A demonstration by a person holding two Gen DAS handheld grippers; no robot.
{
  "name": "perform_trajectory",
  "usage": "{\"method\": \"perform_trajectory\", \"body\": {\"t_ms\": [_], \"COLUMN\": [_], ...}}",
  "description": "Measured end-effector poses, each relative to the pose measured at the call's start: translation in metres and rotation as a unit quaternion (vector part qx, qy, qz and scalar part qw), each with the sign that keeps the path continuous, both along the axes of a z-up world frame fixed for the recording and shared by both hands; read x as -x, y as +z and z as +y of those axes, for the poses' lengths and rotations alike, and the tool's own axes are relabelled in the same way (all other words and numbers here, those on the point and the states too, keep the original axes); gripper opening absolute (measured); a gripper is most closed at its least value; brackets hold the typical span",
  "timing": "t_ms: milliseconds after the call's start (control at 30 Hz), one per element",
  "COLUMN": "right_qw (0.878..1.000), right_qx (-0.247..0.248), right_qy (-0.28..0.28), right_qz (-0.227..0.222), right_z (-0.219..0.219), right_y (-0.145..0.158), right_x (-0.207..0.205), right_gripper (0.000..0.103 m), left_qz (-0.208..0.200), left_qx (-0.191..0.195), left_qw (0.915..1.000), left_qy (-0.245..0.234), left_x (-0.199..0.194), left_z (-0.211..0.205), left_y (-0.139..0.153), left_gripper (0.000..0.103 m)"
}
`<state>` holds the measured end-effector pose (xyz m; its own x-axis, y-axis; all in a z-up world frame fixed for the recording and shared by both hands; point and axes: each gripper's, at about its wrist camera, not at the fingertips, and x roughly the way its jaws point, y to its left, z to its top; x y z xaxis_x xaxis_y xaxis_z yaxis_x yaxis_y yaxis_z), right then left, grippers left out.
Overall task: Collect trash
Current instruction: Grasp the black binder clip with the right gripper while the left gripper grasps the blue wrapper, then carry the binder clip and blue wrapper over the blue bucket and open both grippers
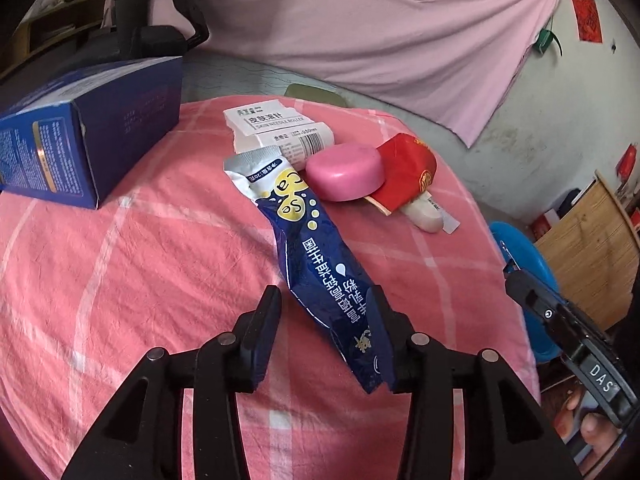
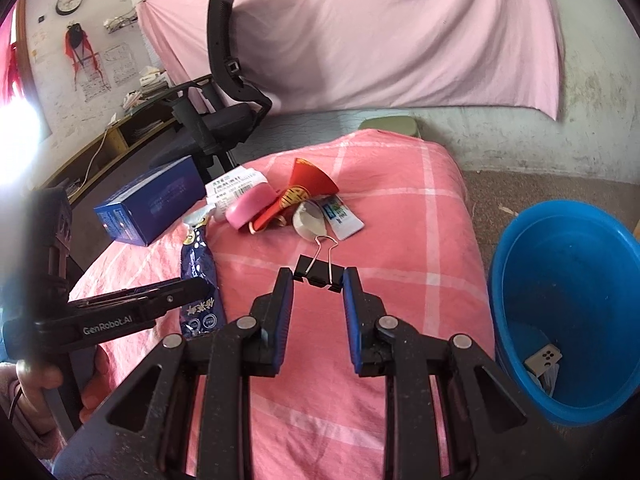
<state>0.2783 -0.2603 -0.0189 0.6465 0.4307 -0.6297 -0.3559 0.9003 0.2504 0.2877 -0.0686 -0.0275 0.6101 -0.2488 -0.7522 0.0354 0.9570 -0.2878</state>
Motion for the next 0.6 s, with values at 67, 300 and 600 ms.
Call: {"method": "perform_trajectory", "body": {"t_ms": [67,300,600], "right_qw": [1.000,1.000,0.999], "right_qx": [0.002,-0.003,-0.013], "right_qy": [-0.001,0.000,-0.002], "right_qz": [0.007,0.030,-0.046], "right_z": [-0.002,-0.006,-0.009], "right_y": [-0.002,-0.009,0.011], "right_x": [-0.002,-0.008,0.017], "right_gripper": [0.046,0.046,0.046], "left_qz": [-0.004,-0.017,-0.120], "left_qx": [-0.012,0.013,0.022], "left_qw": [0.9999,0.9995,0.9920], "left_qy": [-0.009,-0.023,-0.033], "left_x": [0.000,0.001,0.036], "left_z": [-0.007,-0.011,-0.014], "left_y": [0.000,-0.002,0.031], "left_gripper": [0.029,0.006,0.001]}}
